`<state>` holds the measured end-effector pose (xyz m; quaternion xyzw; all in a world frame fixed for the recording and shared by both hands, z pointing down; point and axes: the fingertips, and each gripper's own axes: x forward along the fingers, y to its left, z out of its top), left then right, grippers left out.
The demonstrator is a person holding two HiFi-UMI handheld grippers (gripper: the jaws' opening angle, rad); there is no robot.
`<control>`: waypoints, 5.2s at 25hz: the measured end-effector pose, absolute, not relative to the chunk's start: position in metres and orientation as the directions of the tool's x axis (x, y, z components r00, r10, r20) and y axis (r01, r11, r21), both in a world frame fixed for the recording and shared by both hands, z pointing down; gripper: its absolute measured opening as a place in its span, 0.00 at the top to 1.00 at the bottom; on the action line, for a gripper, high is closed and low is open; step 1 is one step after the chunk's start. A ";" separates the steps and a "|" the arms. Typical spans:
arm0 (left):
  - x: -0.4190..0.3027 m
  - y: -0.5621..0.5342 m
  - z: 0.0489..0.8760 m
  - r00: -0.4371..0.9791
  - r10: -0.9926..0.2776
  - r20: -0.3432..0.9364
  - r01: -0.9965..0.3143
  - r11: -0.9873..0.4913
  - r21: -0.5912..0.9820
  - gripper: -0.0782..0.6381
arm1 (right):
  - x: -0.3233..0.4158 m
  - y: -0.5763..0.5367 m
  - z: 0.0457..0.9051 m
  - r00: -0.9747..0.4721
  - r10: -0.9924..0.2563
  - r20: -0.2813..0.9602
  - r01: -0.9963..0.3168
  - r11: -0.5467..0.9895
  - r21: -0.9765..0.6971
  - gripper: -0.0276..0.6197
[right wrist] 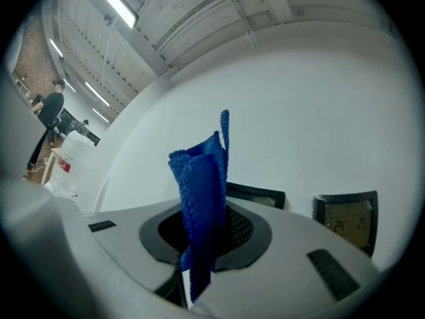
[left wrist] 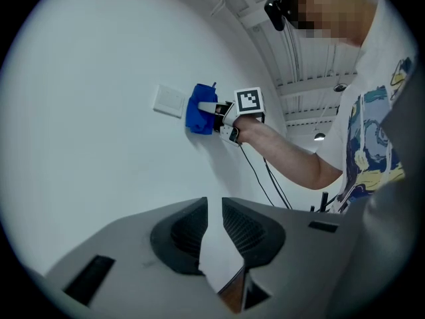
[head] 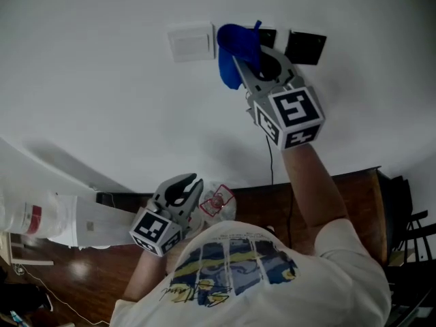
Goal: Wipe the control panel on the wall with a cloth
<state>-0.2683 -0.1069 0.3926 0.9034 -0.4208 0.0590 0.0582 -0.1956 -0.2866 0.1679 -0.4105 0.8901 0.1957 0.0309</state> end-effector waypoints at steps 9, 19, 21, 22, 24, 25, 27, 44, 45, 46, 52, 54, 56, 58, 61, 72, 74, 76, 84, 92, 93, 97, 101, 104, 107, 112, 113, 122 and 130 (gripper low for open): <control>-0.270 -0.103 0.396 0.655 -0.740 0.150 -0.754 -0.652 0.081 0.82 | -0.118 -0.302 0.166 -0.529 -0.820 -0.217 -0.832 0.451 0.322 0.83; -0.267 -0.102 0.402 0.660 -0.735 0.156 -0.751 -0.654 0.092 0.82 | -0.091 -0.298 0.170 -0.481 -0.844 -0.235 -0.858 0.399 0.322 0.83; -0.271 -0.101 0.403 0.655 -0.739 0.154 -0.755 -0.649 0.094 0.82 | -0.102 -0.284 0.168 -0.509 -0.822 -0.256 -0.846 0.423 0.326 0.83; -0.271 -0.101 0.403 0.654 -0.741 0.153 -0.756 -0.648 0.095 0.82 | -0.112 -0.277 0.167 -0.535 -0.804 -0.261 -0.831 0.444 0.335 0.83; -0.272 -0.099 0.404 0.653 -0.741 0.155 -0.757 -0.647 0.095 0.82 | -0.138 -0.264 0.168 -0.592 -0.764 -0.257 -0.793 0.495 0.354 0.83; -0.272 -0.098 0.403 0.653 -0.741 0.158 -0.757 -0.647 0.095 0.82 | -0.152 -0.260 0.169 -0.617 -0.746 -0.251 -0.774 0.519 0.362 0.83; -0.272 -0.096 0.402 0.651 -0.742 0.160 -0.758 -0.646 0.092 0.82 | -0.177 -0.258 0.172 -0.653 -0.719 -0.238 -0.744 0.551 0.377 0.83; -0.301 -0.090 0.399 0.595 -0.792 0.135 -0.804 -0.588 0.090 0.82 | -0.198 -0.291 0.169 -0.637 -0.738 -0.224 -0.757 0.543 0.362 0.83; -0.301 -0.090 0.398 0.597 -0.791 0.136 -0.802 -0.590 0.089 0.82 | -0.192 -0.290 0.168 -0.628 -0.744 -0.228 -0.764 0.534 0.362 0.83; -0.300 -0.090 0.398 0.601 -0.787 0.137 -0.799 -0.594 0.089 0.82 | -0.185 -0.290 0.167 -0.617 -0.752 -0.231 -0.772 0.523 0.361 0.83; -0.289 -0.093 0.403 0.629 -0.763 0.147 -0.777 -0.622 0.094 0.82 | -0.135 -0.298 0.165 -0.538 -0.809 -0.237 -0.821 0.438 0.366 0.83; -0.286 -0.094 0.405 0.637 -0.757 0.148 -0.771 -0.630 0.094 0.82 | -0.122 -0.300 0.165 -0.518 -0.822 -0.239 -0.832 0.419 0.363 0.83; -0.283 -0.093 0.405 0.642 -0.752 0.147 -0.766 -0.636 0.095 0.82 | -0.115 -0.301 0.165 -0.507 -0.828 -0.240 -0.838 0.408 0.361 0.83; -0.281 -0.092 0.405 0.644 -0.751 0.148 -0.765 -0.636 0.098 0.82 | -0.110 -0.301 0.165 -0.497 -0.834 -0.238 -0.841 0.397 0.366 0.83; -0.278 -0.090 0.404 0.643 -0.751 0.147 -0.765 -0.635 0.104 0.82 | -0.103 -0.301 0.169 -0.489 -0.842 -0.226 -0.842 0.389 0.373 0.83; -0.278 -0.088 0.412 0.624 -0.762 0.174 -0.781 -0.615 0.110 0.82 | -0.108 -0.279 0.174 -0.549 -0.790 -0.273 -0.810 0.422 0.408 0.83; -0.270 -0.091 0.412 0.631 -0.756 0.174 -0.776 -0.621 0.110 0.82 | -0.107 -0.278 0.170 -0.558 -0.783 -0.274 -0.806 0.433 0.403 0.83; -0.260 -0.094 0.413 0.642 -0.747 0.171 -0.766 -0.633 0.112 0.82 | -0.102 -0.284 0.165 -0.559 -0.780 -0.280 -0.804 0.429 0.411 0.83; -0.209 -0.107 0.412 0.654 -0.737 0.170 -0.757 -0.639 0.139 0.82 | -0.071 -0.306 0.164 -0.579 -0.775 -0.252 -0.788 0.453 0.417 0.83; -0.170 -0.118 0.409 0.624 -0.762 0.175 -0.782 -0.608 0.141 0.82 | -0.014 -0.313 0.162 -0.574 -0.771 -0.275 -0.800 0.457 0.389 0.83; -0.165 -0.120 0.407 0.621 -0.766 0.167 -0.784 -0.604 0.143 0.82 | -0.007 -0.315 0.163 -0.574 -0.771 -0.275 -0.800 0.457 0.390 0.83; -0.151 -0.122 0.403 0.605 -0.781 0.156 -0.796 -0.586 0.153 0.82 | 0.013 -0.316 0.165 -0.571 -0.774 -0.273 -0.798 0.445 0.406 0.83; -0.141 -0.122 0.411 0.607 -0.773 0.185 -0.795 -0.589 0.148 0.82 | 0.036 -0.326 0.167 -0.551 -0.790 -0.269 -0.813 0.435 0.387 0.83; -0.135 -0.124 0.409 0.599 -0.781 0.180 -0.801 -0.580 0.147 0.82 | 0.043 -0.333 0.173 -0.551 -0.795 -0.255 -0.813 0.444 0.376 0.83; -0.135 -0.122 0.406 0.590 -0.789 0.173 -0.807 -0.567 0.166 0.82 | 0.044 -0.331 0.173 -0.551 -0.795 -0.255 -0.815 0.448 0.367 0.83; -0.142 -0.118 0.407 0.593 -0.783 0.187 -0.805 -0.577 0.134 0.82 | 0.027 -0.295 0.160 -0.594 -0.748 -0.297 -0.791 0.475 0.387 0.83; -0.146 -0.118 0.406 0.590 -0.786 0.185 -0.808 -0.575 0.131 0.82 | 0.016 -0.289 0.158 -0.614 -0.731 -0.298 -0.777 0.493 0.392 0.83; -0.148 -0.114 0.405 0.622 -0.760 0.188 -0.783 -0.606 0.141 0.82 | -0.077 -0.297 0.173 -0.708 -0.668 -0.229 -0.694 0.600 0.397 0.83; -0.160 -0.113 0.411 0.608 -0.767 0.203 -0.794 -0.587 0.159 0.82 | -0.058 -0.305 0.167 -0.672 -0.700 -0.243 -0.727 0.559 0.400 0.83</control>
